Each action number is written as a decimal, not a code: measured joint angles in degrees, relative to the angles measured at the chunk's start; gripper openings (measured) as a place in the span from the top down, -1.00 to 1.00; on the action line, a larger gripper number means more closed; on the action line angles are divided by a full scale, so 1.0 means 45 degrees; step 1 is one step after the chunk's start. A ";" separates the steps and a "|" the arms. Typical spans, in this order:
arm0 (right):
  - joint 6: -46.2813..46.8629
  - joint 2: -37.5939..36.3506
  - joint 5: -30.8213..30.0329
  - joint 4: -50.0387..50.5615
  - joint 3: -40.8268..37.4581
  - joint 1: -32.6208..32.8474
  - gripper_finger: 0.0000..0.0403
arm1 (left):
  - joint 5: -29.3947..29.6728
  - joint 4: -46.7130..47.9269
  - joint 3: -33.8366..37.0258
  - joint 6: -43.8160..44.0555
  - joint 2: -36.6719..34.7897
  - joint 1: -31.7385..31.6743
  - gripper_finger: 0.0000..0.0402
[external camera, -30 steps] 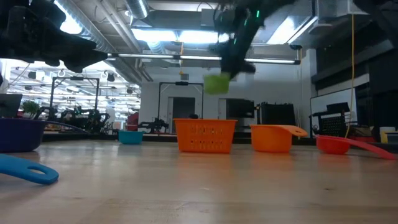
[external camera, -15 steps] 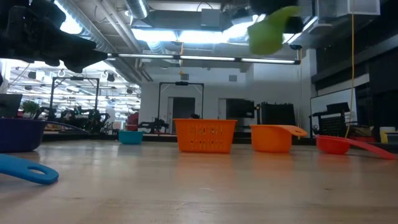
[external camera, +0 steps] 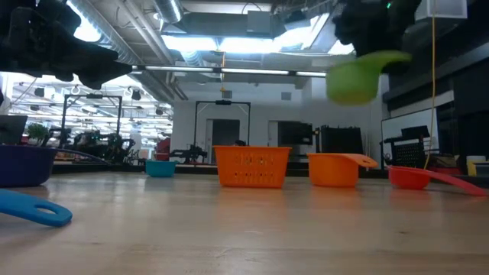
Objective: Nest measuring cups in basket
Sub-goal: Stack the green measuring cup on top of the orange measuring cup
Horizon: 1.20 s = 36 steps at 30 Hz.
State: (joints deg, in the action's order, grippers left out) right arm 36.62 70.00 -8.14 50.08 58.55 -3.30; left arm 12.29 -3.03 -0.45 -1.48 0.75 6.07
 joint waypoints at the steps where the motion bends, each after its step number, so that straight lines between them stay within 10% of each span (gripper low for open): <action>1: -0.0291 0.0073 -0.0006 -0.0569 -0.0297 -0.0127 0.93 | 0.0000 0.0000 -0.0004 0.0000 -0.0004 0.0005 -0.27; 7: -0.1855 0.0633 -0.0495 -0.3506 -0.1548 -0.1287 0.93 | 0.0000 0.0001 -0.0002 0.0011 -0.0002 0.0000 -0.27; 36: -0.2578 0.2602 0.0388 -0.3165 -0.1642 -0.2242 0.83 | 0.0000 0.0004 -0.0004 0.0627 -0.0003 0.0005 -0.27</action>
State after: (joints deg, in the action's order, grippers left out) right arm 25.02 81.71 -6.39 35.83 51.16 -13.39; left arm 12.29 -3.01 -0.47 1.34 0.74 6.09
